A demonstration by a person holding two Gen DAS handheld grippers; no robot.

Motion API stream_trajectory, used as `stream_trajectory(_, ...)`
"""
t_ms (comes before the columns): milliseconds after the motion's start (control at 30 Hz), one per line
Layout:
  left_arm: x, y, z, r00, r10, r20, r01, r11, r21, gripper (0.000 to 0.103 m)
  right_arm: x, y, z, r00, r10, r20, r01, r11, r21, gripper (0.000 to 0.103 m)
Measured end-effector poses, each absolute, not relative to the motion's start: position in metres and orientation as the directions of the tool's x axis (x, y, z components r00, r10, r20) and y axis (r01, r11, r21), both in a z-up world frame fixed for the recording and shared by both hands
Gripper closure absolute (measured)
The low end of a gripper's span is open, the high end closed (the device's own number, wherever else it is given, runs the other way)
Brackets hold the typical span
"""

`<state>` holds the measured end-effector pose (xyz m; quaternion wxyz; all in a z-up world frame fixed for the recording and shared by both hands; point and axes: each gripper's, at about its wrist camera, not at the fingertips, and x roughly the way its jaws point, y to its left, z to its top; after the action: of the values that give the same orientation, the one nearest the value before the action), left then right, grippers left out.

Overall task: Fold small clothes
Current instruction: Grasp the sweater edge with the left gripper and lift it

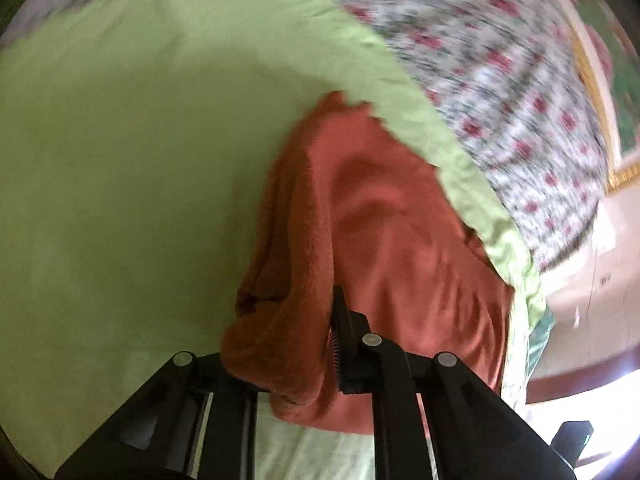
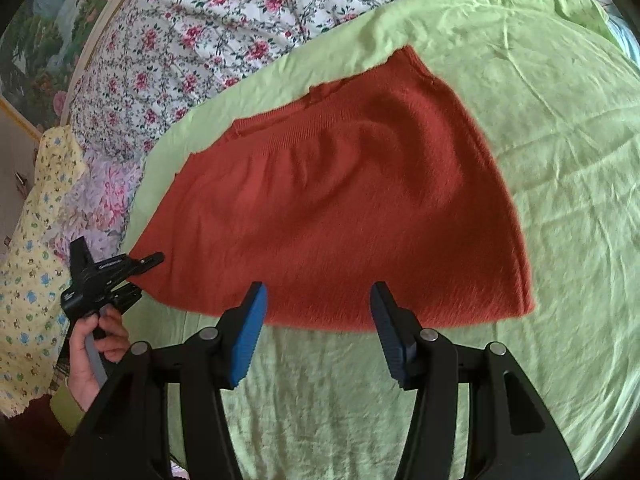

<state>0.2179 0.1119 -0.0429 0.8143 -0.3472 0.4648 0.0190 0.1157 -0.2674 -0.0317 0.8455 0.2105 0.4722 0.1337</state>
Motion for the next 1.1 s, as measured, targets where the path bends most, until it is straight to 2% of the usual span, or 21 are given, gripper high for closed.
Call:
stream_trajectory(267, 0.236, 0.011, 0.001, 0.55, -0.404, -0.731, -0.064, 0.853, -0.519, 0.092, 0.151, -0.29, -0.028, 0.522, 0.489, -0.699, 0.001, 0.819, 0.574, 0.048)
stream_trajectory(400, 0.241, -0.055, -0.011, 0.476, -0.409, -0.778, 0.072, 0.9, -0.429, 0.092, 0.178, -0.288, -0.028, 0.5, 0.547, -0.672, -0.014, 0.781, 0.625, 0.048)
stream_trajectory(567, 0.242, -0.088, -0.039, 0.413, -0.393, -0.821, 0.111, 0.917, -0.383, 0.092, 0.214, -0.279, -0.044, 0.436, 0.629, -0.644, -0.016, 0.721, 0.693, 0.047)
stream_trajectory(933, 0.243, -0.079, -0.04, 0.416, -0.401, -0.816, 0.104, 0.912, -0.396, 0.092, 0.308, -0.216, -0.09, 0.266, 0.74, -0.618, -0.058, 0.652, 0.756, 0.047)
stream_trajectory(967, 0.243, -0.08, -0.04, 0.415, -0.398, -0.818, 0.105, 0.914, -0.392, 0.092, 0.315, -0.209, -0.093, 0.253, 0.734, -0.63, -0.061, 0.662, 0.747, 0.049)
stream_trajectory(1000, 0.243, -0.08, -0.039, 0.415, -0.398, -0.818, 0.106, 0.914, -0.391, 0.092, 0.319, -0.203, -0.094, 0.244, 0.725, -0.643, -0.066, 0.674, 0.735, 0.062)
stream_trajectory(1033, 0.243, -0.081, -0.038, 0.416, -0.397, -0.818, 0.108, 0.915, -0.389, 0.092, 0.324, -0.194, -0.094, 0.225, 0.72, -0.657, -0.088, 0.686, 0.722, 0.069)
stream_trajectory(1067, 0.244, -0.081, -0.037, 0.416, -0.397, -0.819, 0.109, 0.915, -0.388, 0.092, 0.326, -0.189, -0.094, 0.215, 0.711, -0.67, -0.1, 0.698, 0.709, 0.082)
stream_trajectory(1100, 0.244, -0.081, -0.034, 0.415, -0.401, -0.817, 0.11, 0.913, -0.392, 0.092, 0.326, -0.184, -0.09, 0.215, 0.686, -0.695, -0.119, 0.725, 0.678, 0.085)
